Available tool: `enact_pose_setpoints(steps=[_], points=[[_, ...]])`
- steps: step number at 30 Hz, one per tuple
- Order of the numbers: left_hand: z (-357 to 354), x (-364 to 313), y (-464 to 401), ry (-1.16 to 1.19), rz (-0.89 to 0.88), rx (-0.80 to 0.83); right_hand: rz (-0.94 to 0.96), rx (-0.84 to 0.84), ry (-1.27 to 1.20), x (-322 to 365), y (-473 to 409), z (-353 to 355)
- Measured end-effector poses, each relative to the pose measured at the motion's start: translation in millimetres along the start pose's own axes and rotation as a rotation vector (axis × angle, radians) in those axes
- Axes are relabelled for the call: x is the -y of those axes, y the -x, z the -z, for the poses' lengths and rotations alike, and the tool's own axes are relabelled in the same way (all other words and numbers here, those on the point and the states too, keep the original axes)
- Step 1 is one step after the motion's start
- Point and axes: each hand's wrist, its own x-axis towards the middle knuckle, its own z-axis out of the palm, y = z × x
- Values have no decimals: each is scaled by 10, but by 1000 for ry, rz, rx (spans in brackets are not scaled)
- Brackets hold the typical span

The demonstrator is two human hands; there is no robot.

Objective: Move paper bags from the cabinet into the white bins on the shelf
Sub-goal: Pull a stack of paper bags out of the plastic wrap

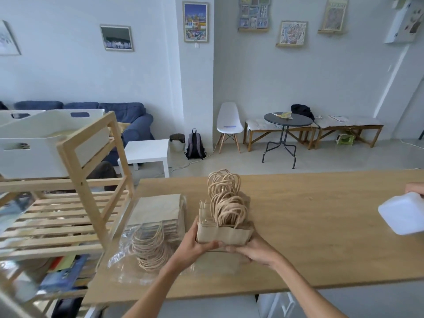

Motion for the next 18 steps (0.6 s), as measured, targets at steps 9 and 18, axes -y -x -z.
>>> enact_pose_setpoints(steps=[9, 18], points=[[-239, 497, 106, -35, 73, -36, 30, -86, -68, -453, -28, -187], [-279, 255, 118, -39, 87, -1, 112, -231, -405, -201, 121, -386]])
